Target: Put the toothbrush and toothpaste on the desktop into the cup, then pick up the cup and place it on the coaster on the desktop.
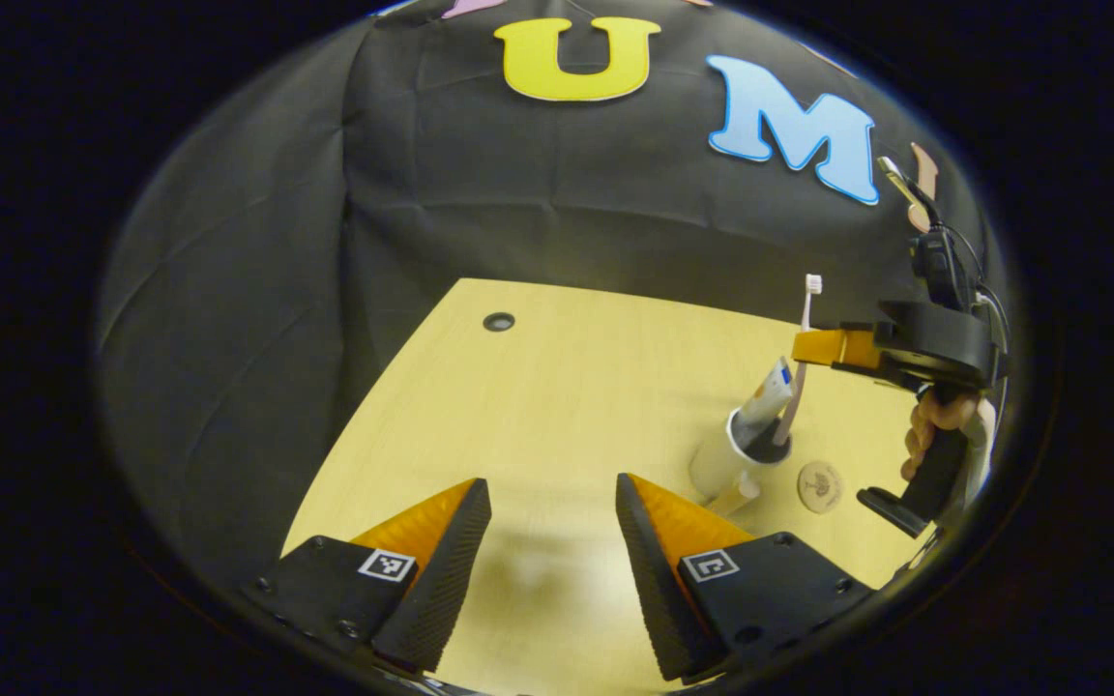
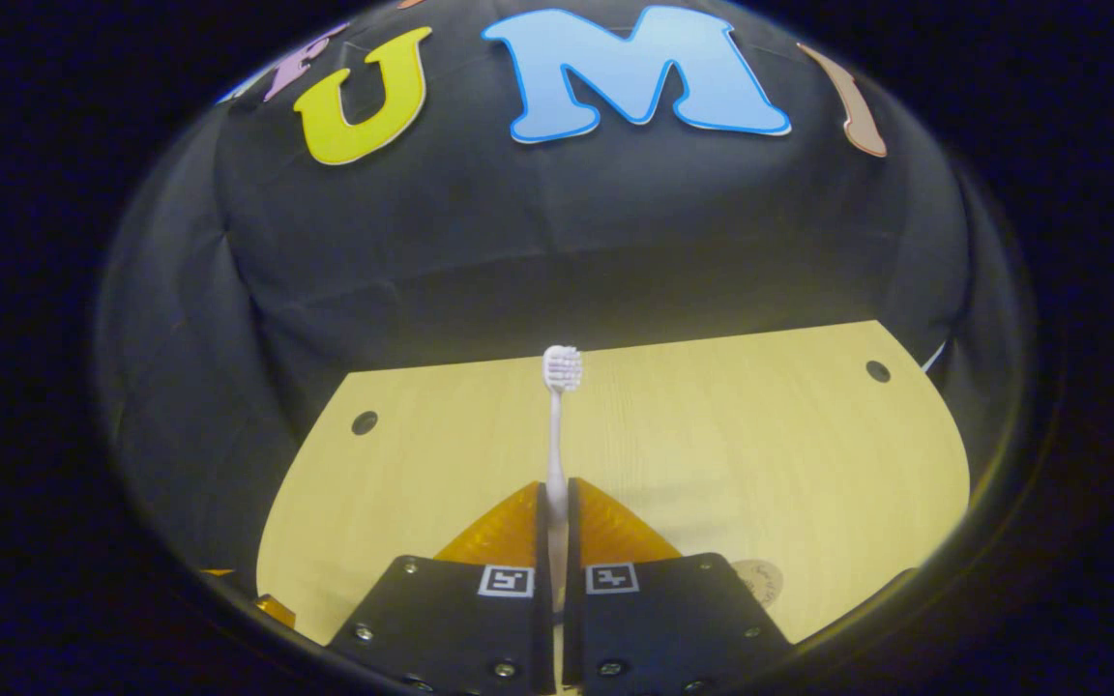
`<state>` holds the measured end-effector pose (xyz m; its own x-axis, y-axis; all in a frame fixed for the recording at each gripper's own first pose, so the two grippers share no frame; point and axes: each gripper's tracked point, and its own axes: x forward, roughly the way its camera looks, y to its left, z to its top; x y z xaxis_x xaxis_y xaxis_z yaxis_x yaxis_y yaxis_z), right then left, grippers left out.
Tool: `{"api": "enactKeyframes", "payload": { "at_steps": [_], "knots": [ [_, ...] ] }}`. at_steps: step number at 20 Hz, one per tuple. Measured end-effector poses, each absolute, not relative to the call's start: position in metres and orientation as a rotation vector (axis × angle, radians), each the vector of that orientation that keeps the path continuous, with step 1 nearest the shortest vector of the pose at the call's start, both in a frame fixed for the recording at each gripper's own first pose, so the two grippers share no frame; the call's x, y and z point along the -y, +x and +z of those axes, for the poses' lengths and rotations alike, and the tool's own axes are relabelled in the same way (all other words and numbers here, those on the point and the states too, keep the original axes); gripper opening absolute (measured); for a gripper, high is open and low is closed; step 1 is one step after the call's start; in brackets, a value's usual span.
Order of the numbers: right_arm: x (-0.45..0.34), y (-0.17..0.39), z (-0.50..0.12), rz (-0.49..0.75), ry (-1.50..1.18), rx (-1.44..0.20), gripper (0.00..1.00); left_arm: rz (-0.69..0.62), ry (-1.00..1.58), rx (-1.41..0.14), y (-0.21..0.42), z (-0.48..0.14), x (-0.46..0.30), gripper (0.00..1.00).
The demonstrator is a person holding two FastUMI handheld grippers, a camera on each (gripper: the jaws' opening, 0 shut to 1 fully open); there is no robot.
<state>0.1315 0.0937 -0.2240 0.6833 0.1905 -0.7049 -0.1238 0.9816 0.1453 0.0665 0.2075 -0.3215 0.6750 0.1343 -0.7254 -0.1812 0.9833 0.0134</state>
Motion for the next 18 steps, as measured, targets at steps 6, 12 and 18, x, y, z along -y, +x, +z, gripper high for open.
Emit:
{"api": "enactKeyframes", "payload": {
  "at_steps": [6,12,18],
  "knots": [
    [-0.096,0.109,-0.237,0.206,0.105,-0.783,0.23,0.173,-0.058,-0.835,0.057,-0.331,-0.208,0.85],
    [-0.085,0.095,-0.229,0.210,0.102,-0.778,0.33,0.108,-0.072,-0.848,0.069,-0.343,-0.177,0.85],
    [-0.058,0.087,-0.222,0.184,0.107,-0.767,0.33,-0.026,-0.038,-0.875,0.086,-0.348,-0.125,0.85]
  ]
}}
